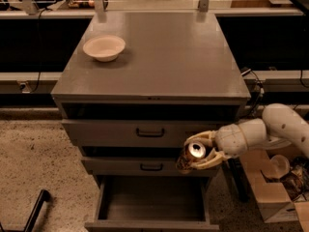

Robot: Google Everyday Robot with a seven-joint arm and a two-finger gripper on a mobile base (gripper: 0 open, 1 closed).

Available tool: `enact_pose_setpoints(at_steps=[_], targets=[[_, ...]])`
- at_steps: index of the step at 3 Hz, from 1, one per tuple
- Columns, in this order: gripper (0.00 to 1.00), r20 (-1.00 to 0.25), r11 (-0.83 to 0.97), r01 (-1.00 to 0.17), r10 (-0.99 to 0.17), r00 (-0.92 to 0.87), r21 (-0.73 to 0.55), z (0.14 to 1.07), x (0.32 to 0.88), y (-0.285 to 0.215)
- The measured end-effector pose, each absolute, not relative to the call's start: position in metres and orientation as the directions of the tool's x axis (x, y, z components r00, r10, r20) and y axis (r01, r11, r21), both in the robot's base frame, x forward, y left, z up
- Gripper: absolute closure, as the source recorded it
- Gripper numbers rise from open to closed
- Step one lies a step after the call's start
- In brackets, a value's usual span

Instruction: Pick orange can from bottom drawer and place on counter

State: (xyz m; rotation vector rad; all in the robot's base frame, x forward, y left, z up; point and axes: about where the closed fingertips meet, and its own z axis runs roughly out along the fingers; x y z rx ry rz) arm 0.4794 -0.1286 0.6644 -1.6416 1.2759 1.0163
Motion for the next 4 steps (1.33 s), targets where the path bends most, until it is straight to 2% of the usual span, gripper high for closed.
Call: enact_pose_setpoints(at_steps=[1,2,3,4], targets=[[1.00,-0.930,-0.203,-0.966,-0.298,0.215,-0.159,0.724,0.467,-0.122],[1.00,-0.907,-0.293,-0.946,-0.344,0.243,-0.142,0.782,0.477,-0.113],[1.00,-0.862,-0.381,-0.916,-0.415,0.292,-0.127,0.838,0.501,-0.100],[1.00,-0.827,-0.378,-0.921,-0.486,0.282,-0.092,0.865,0.544,-0.082]])
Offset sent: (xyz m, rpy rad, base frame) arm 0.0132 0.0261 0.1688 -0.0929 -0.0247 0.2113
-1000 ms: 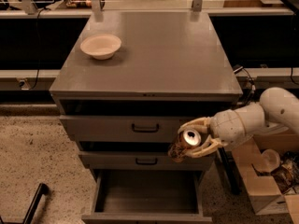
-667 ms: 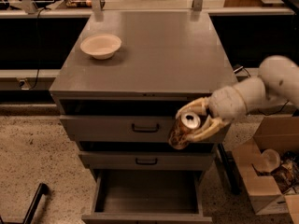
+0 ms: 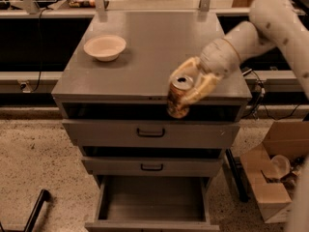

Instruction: Pick orange can from bottom drawer and place on counter

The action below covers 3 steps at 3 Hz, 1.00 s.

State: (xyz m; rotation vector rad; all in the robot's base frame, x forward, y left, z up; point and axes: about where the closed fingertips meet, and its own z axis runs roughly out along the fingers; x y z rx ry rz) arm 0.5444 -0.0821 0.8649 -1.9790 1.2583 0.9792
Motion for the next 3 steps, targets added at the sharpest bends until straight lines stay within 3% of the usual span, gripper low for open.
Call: enact_pose_setpoints(at_steps=[1,2,3], targets=[[1.00,-0.839,-0.298,-0.954,-0.520,0.162,0.000,0.870,0.619,-0.039],[1.00,-0.863,-0.213,-0.976,-0.501,0.067,0.048,0.869,0.660,-0.033],[1.00,-0.876,-0.153,-0.988,-0.474,0.091,-0.020,0.892,0.681,-0.034]])
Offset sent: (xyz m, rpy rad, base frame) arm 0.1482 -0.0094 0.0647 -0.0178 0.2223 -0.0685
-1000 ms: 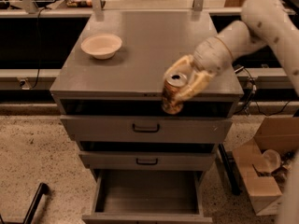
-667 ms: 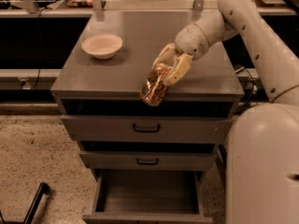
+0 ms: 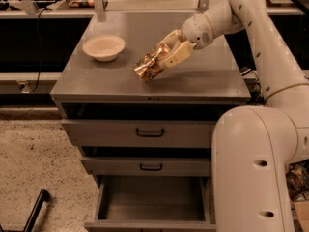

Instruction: Pick orange can from bottom drawer and place on counter

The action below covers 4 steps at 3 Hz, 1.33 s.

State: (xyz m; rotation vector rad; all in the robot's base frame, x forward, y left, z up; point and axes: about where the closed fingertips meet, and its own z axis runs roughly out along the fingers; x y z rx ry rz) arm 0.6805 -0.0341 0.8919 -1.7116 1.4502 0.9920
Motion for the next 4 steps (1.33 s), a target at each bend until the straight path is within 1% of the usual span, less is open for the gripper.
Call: enact_pose_setpoints(at_steps=[1,2,3,4], targets=[[1.00,-0.879,-0.129,-0.991,-0.469,0.084,-0.026,0.891,0.688,-0.030],[1.00,-0.880,-0.058,-0.998,-0.474,0.035,-0.009,0.883,0.699,-0.034],[1.00,-0.885,0.064,-0.997,-0.461,-0.063,0.037,0.862,0.712,-0.040],[0.82,-0.889,0.136,-0.988,-0.442,-0.121,0.067,0.846,0.715,-0.042]])
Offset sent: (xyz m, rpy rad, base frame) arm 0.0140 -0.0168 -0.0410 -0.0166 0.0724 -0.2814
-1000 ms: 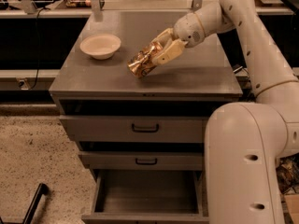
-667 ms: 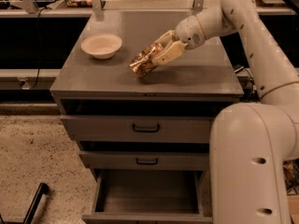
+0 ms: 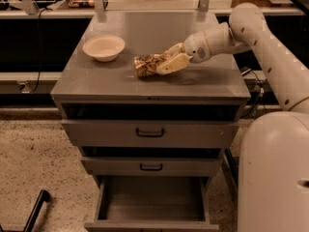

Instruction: Pick orange can from bottom drawer and place on counter

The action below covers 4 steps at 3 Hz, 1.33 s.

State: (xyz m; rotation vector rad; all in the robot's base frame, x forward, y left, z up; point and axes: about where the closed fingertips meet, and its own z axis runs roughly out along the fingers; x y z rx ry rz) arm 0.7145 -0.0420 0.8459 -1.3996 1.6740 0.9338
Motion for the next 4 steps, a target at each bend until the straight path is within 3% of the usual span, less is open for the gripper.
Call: enact_pose_setpoints(at_steps=[3,4], targets=[[0.12,-0.888,0.128,-0.988,-0.441,-0.132,0.083,0.8361,0.7150,-0.0311],[0.00,-0.888,0.124,-0.989,-0.441,-0.132,0.085,0.8349,0.7151,-0.0283]])
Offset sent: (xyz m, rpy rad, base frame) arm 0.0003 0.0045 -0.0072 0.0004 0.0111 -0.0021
